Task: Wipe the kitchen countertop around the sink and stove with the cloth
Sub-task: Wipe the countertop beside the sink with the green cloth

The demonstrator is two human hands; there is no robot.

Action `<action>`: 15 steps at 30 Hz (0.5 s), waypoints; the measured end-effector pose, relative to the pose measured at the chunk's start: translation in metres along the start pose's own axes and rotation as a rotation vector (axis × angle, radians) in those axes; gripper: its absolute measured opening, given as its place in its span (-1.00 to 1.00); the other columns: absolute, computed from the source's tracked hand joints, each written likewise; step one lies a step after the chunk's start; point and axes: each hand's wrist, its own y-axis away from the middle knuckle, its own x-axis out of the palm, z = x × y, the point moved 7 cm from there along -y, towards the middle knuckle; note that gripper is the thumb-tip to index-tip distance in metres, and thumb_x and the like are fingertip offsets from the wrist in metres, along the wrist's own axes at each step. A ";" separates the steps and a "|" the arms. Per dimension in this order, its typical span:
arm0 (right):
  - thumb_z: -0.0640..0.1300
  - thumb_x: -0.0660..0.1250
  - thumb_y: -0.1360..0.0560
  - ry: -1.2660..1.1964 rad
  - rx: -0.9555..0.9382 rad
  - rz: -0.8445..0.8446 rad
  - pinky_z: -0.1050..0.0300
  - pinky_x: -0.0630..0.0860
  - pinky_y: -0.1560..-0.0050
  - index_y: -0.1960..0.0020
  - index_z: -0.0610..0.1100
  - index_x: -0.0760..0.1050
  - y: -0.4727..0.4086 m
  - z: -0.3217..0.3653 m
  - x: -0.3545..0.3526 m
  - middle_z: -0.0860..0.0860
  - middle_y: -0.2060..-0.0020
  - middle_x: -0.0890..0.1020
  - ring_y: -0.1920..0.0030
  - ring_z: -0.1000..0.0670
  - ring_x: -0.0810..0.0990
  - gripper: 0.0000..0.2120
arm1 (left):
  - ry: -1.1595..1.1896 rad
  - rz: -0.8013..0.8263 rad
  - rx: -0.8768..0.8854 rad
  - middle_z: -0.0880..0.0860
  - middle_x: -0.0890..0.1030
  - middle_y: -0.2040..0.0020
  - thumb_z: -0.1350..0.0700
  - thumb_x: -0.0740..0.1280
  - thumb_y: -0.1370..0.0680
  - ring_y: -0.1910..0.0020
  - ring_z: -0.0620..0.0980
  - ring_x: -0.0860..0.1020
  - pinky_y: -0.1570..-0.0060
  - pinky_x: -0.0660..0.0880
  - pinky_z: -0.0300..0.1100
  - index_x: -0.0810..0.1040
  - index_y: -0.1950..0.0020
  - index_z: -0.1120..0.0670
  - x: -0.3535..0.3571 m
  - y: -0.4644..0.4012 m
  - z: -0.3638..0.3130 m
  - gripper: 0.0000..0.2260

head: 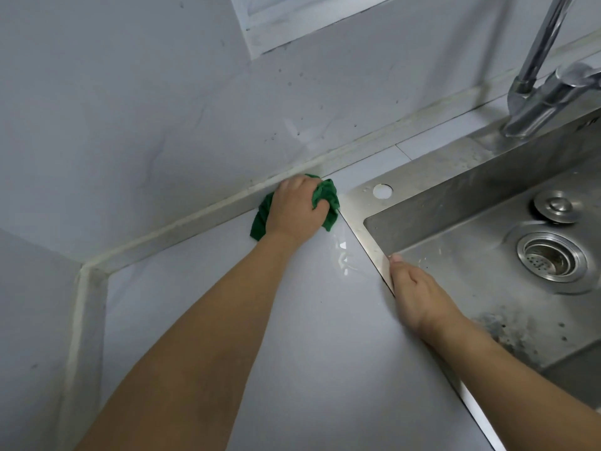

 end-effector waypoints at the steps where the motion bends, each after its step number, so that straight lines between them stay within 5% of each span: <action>1: 0.16 -0.20 -0.62 -0.006 -0.001 -0.002 0.00 0.23 -0.39 -0.39 0.00 0.39 -0.001 -0.001 -0.001 0.00 -0.38 0.44 -0.39 -0.04 0.34 -0.45 | -0.004 0.008 0.005 0.11 0.56 -0.17 0.00 0.14 -0.43 -0.17 0.12 0.45 -0.26 0.35 -0.05 0.57 -0.25 0.12 0.000 0.000 -0.003 -0.54; 9: 0.26 -0.28 -0.57 -0.133 -0.032 -0.010 -0.07 0.34 -0.31 -0.11 0.16 0.57 0.000 0.002 -0.001 0.02 -0.11 0.62 -0.19 -0.03 0.51 -0.36 | 0.045 0.185 0.487 0.02 0.52 -0.22 -0.03 0.27 -0.45 -0.25 0.01 0.42 -0.33 0.24 -0.12 0.50 -0.32 0.07 0.003 0.101 -0.047 -0.54; 11: 0.24 -0.27 -0.59 -0.143 -0.048 -0.017 -0.03 0.40 -0.25 -0.04 0.14 0.61 -0.001 0.002 -0.001 0.02 0.00 0.66 -0.11 -0.03 0.55 -0.35 | -0.039 0.173 0.442 0.00 0.45 -0.30 -0.13 0.24 -0.46 -0.32 0.02 0.37 -0.42 0.16 -0.06 0.44 -0.36 0.04 0.003 0.084 -0.041 -0.50; 15: 0.16 -0.24 -0.63 -0.152 -0.071 -0.043 0.06 0.39 -0.12 0.00 0.08 0.63 0.002 0.005 -0.004 0.01 0.06 0.66 -0.05 -0.04 0.56 -0.36 | -0.079 0.104 0.067 0.06 0.43 -0.37 -0.33 -0.02 -0.50 -0.39 0.08 0.32 -0.45 0.16 0.09 0.45 -0.35 0.06 0.010 0.035 -0.027 -0.36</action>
